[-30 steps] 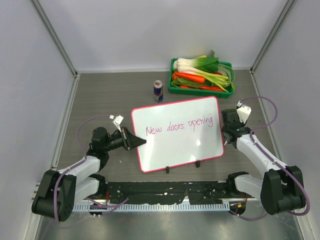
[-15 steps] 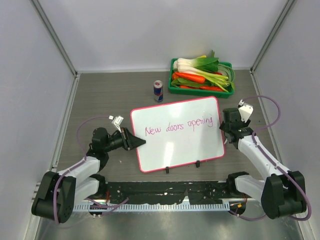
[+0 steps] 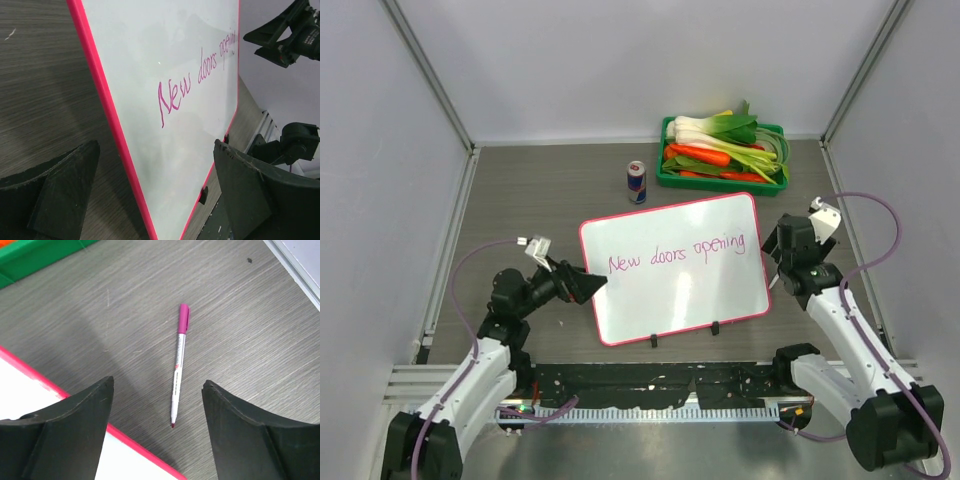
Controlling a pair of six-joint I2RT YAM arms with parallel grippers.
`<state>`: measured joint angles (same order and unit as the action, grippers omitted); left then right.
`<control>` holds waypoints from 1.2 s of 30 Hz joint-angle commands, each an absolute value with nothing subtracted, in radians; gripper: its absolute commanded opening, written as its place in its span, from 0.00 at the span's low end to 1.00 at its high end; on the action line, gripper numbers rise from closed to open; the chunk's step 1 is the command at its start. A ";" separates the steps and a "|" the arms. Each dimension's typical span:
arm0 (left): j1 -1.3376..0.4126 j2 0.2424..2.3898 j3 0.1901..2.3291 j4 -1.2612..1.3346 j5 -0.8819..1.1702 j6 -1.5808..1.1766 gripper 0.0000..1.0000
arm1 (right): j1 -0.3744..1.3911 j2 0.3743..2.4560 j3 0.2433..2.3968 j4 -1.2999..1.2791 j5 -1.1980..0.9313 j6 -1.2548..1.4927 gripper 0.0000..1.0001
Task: Write a sentence on the whiteboard
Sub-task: Put down the whiteboard on the whiteboard stand, then reset both arms
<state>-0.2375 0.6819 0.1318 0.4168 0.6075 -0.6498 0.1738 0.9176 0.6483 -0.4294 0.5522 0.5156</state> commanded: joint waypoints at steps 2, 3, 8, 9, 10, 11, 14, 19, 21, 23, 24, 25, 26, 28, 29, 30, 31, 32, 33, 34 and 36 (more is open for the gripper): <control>-0.241 0.627 0.170 0.273 0.517 -0.638 1.00 | 0.170 0.856 0.712 -0.437 0.522 0.511 0.80; -0.238 0.615 0.179 0.247 0.503 -0.647 1.00 | 0.170 0.847 0.713 -0.437 0.499 0.506 0.80; -0.238 0.494 0.227 0.073 0.327 -0.730 1.00 | 0.170 0.812 0.729 -0.434 0.462 0.505 0.82; -0.239 0.470 0.247 0.011 0.263 -0.733 1.00 | 0.170 0.801 0.729 -0.431 0.459 0.502 0.82; -0.238 0.442 0.273 -0.074 0.199 -0.736 1.00 | 0.170 0.793 0.729 -0.430 0.457 0.497 0.82; -0.238 0.421 0.299 -0.145 0.149 -0.738 1.00 | 0.170 0.785 0.730 -0.430 0.456 0.495 0.82; -0.239 0.382 0.362 -0.277 0.008 -0.778 1.00 | 0.172 0.775 0.735 -0.428 0.437 0.494 0.83; -0.239 0.416 0.471 -0.441 -0.147 -0.815 1.00 | 0.170 0.776 0.749 -0.433 0.379 0.491 0.83; -0.238 0.460 0.547 -0.504 -0.176 -0.793 1.00 | 0.170 0.772 0.752 -0.436 0.365 0.494 0.84; -0.238 0.511 0.616 -0.549 -0.180 -0.776 1.00 | 0.170 0.761 0.749 -0.433 0.345 0.502 0.84; -0.239 0.534 0.650 -0.561 -0.169 -0.767 1.00 | 0.172 0.752 0.746 -0.427 0.327 0.500 0.84; -0.238 0.558 0.676 -0.571 -0.163 -0.759 1.00 | 0.170 0.744 0.744 -0.422 0.313 0.505 0.84; -0.241 0.577 0.699 -0.572 -0.158 -0.753 1.00 | 0.170 0.741 0.738 -0.414 0.305 0.506 0.84; -0.238 0.597 0.730 -0.557 -0.138 -0.732 1.00 | 0.172 0.738 0.732 -0.410 0.296 0.509 0.84; -0.239 0.600 0.735 -0.542 -0.134 -0.724 1.00 | 0.170 0.733 0.732 -0.408 0.296 0.511 0.84; -0.241 0.598 0.733 -0.526 -0.132 -0.716 1.00 | 0.170 0.735 0.727 -0.408 0.296 0.509 0.84; -0.238 0.598 0.729 -0.508 -0.130 -0.710 1.00 | 0.170 0.733 0.726 -0.408 0.299 0.508 0.84; -0.239 0.591 0.718 -0.488 -0.123 -0.698 1.00 | 0.170 0.733 0.724 -0.405 0.298 0.505 0.84; -0.239 0.586 0.703 -0.462 -0.127 -0.695 0.99 | 0.170 0.733 0.719 -0.402 0.299 0.505 0.84; -0.241 0.580 0.684 -0.437 -0.138 -0.699 1.00 | 0.170 0.732 0.715 -0.396 0.305 0.505 0.84; -0.238 0.558 0.646 -0.388 -0.184 -0.684 1.00 | 0.170 0.727 0.694 -0.367 0.307 0.500 0.84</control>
